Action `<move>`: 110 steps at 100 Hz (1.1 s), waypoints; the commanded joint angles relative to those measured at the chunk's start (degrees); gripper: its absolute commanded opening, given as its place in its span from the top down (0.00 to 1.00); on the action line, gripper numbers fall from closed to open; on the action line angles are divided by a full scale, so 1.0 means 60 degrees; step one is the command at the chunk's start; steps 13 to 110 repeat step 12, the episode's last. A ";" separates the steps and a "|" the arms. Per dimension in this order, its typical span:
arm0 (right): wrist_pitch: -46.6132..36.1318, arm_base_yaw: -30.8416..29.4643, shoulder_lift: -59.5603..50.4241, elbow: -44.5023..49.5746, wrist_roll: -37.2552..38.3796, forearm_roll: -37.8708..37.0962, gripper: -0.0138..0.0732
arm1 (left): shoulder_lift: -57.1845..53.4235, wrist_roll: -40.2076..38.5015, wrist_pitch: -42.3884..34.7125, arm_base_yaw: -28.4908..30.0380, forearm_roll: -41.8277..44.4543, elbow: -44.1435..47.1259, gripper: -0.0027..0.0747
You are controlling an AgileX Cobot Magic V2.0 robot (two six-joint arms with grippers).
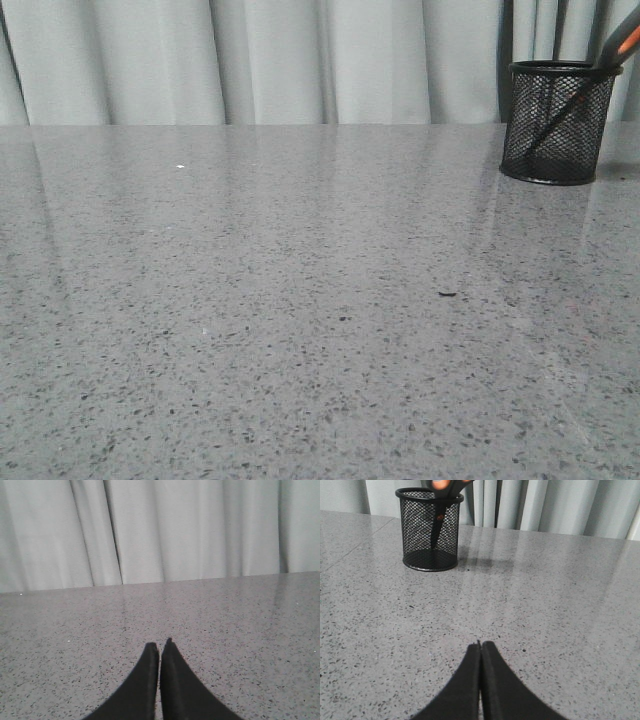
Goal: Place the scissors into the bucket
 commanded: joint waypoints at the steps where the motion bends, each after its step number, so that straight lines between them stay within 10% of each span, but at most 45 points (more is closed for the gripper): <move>1: -0.0669 -0.0078 -0.0198 0.0247 0.0014 -0.0130 0.92 | -0.0250 -0.0091 -0.0762 0.0019 -0.0102 0.0175 0.99; 110: -0.0669 -0.0078 -0.0198 0.0247 0.0014 -0.0130 0.92 | -0.0250 -0.0091 -0.0762 0.0019 -0.0102 0.0175 0.99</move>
